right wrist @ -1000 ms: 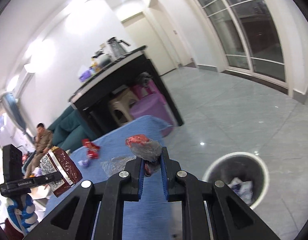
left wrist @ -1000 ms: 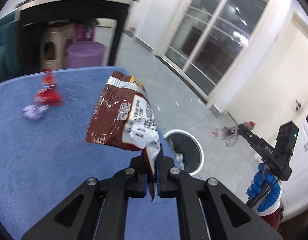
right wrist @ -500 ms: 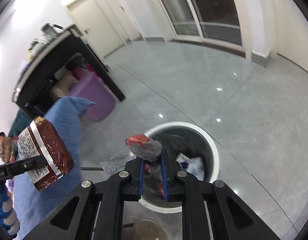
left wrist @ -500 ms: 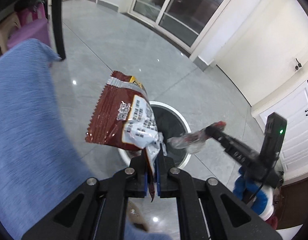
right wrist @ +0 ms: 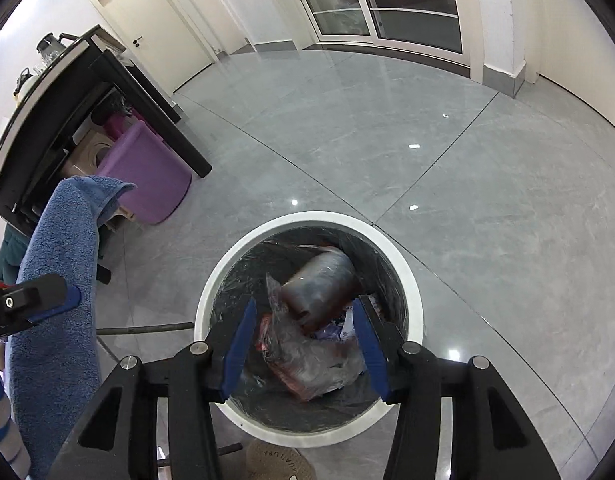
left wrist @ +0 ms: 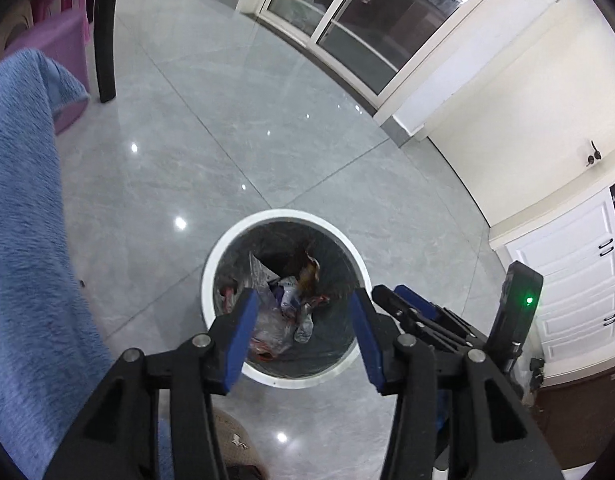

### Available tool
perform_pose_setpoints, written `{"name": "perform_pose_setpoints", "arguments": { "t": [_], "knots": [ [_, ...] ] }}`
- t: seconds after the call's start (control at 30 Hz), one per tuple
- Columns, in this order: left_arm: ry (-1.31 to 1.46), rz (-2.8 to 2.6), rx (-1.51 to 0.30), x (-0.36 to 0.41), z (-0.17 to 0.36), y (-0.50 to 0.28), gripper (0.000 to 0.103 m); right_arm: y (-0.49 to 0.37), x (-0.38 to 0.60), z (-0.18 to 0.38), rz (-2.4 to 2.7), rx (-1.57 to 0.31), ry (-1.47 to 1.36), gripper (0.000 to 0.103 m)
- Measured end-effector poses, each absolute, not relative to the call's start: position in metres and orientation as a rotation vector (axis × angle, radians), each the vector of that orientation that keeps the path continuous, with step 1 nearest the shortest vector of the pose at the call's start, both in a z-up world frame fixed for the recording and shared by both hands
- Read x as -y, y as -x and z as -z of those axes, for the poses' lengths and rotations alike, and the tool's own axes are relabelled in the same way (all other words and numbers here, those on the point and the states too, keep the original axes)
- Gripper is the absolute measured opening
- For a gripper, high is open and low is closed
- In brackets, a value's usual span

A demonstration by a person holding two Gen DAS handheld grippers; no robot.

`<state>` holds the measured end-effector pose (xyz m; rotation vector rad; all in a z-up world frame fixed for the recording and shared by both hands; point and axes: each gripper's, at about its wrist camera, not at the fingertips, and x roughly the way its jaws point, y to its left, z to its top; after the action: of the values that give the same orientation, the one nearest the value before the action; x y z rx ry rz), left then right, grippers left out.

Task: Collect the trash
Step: 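Move both tools back to the red chip bag and purple wrapper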

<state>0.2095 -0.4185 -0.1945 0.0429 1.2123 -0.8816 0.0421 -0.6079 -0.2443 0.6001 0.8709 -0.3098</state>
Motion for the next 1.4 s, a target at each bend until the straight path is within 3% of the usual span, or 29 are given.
{"name": "perform_pose_setpoints", "arguments": {
  "t": [0.23, 0.5, 0.57, 0.8, 1.07, 1.4],
  "knots": [
    [-0.01, 0.86, -1.061, 0.372, 0.146, -0.185, 0.046, -0.019, 0.592, 0.197, 0.316, -0.785, -0.56, 0.049],
    [-0.055, 0.842, -0.882, 0.3, 0.07, -0.14, 0.047, 0.022, 0.536, 0.098, 0.253, -0.604, -0.476, 0.049],
    [-0.048, 0.82, -0.837, 0.273, 0.052, -0.131, 0.053, 0.03, 0.517, 0.073, 0.227, -0.562, -0.444, 0.05],
    [0.003, 0.714, -0.705, 0.17, 0.002, -0.11, 0.055, 0.046, 0.436, -0.012, 0.099, -0.42, -0.318, 0.056],
    [0.039, 0.517, -0.677, 0.045, 0.001, -0.119, 0.066, 0.03, 0.352, -0.062, -0.055, -0.359, -0.203, 0.058],
    [0.062, 0.341, -0.774, -0.029, 0.07, -0.195, 0.075, -0.052, 0.274, -0.051, -0.213, -0.447, -0.131, 0.061]
  ]
}}
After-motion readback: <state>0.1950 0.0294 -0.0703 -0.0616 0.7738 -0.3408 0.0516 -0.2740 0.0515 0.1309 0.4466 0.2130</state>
